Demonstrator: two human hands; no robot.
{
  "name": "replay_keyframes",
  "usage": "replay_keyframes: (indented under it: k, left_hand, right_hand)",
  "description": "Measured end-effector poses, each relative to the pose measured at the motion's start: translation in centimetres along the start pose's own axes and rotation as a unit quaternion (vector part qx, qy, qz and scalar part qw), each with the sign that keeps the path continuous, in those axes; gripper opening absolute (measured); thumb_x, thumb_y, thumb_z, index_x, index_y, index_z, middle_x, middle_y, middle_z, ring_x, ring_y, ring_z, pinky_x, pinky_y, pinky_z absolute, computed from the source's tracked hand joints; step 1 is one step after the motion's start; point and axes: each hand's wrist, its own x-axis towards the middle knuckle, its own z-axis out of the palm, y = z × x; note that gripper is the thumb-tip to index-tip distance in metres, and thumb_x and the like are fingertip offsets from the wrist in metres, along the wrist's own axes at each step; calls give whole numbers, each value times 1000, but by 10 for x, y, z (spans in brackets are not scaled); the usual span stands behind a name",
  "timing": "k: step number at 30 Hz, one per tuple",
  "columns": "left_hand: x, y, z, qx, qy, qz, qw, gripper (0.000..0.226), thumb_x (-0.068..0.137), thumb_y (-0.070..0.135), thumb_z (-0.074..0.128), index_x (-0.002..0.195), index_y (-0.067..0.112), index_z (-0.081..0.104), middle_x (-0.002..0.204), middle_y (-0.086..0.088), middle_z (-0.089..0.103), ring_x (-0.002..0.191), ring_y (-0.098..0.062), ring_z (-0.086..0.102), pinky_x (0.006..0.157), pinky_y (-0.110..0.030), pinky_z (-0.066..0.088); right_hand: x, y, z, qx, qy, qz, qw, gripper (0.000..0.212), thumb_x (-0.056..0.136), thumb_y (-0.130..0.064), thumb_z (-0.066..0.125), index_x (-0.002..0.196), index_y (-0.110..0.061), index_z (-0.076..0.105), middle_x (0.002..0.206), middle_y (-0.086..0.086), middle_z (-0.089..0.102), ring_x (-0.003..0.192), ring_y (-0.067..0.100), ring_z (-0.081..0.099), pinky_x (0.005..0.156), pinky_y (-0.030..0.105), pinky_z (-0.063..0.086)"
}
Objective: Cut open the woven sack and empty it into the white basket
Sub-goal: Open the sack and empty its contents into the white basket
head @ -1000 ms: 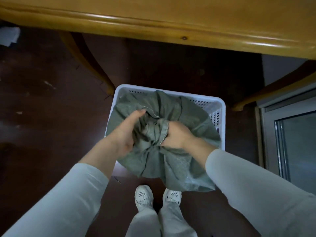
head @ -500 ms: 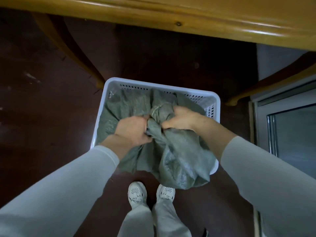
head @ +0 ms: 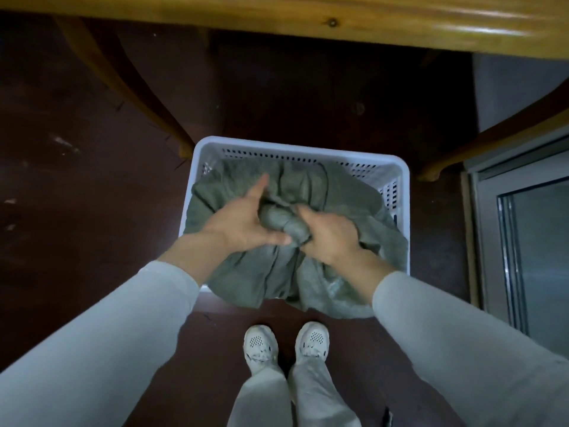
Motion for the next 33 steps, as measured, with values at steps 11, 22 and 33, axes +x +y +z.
replay_keyframes:
  k: [11, 22, 33]
  left_hand:
    - [-36, 2, -9, -339, 210, 78, 914, 63, 65, 11, 83, 110, 27, 43, 104, 15, 58, 98, 3, 56, 84, -10, 46]
    - [-51, 21, -28, -355, 257, 157, 885, 61, 71, 8, 78, 114, 29, 41, 100, 26, 54, 85, 27, 52, 85, -10, 45]
    - [-54, 37, -26, -369, 289, 174, 866, 55, 73, 8, 76, 113, 27, 44, 98, 25, 55, 84, 23, 54, 79, -1, 44]
  right_hand:
    - [-27, -10, -92, 209, 154, 27, 965, 19, 80, -35, 63, 94, -24, 66, 84, 1, 72, 82, 23, 66, 74, 44, 56]
    - [-46, -32, -132, 189, 212, 29, 958, 28, 76, -37, 65, 104, -31, 64, 93, -7, 72, 93, 18, 65, 80, 39, 54]
    - [-51, -22, -148, 210, 215, 39, 953, 27, 73, -40, 65, 97, -26, 66, 91, -8, 72, 89, 18, 66, 81, 41, 55]
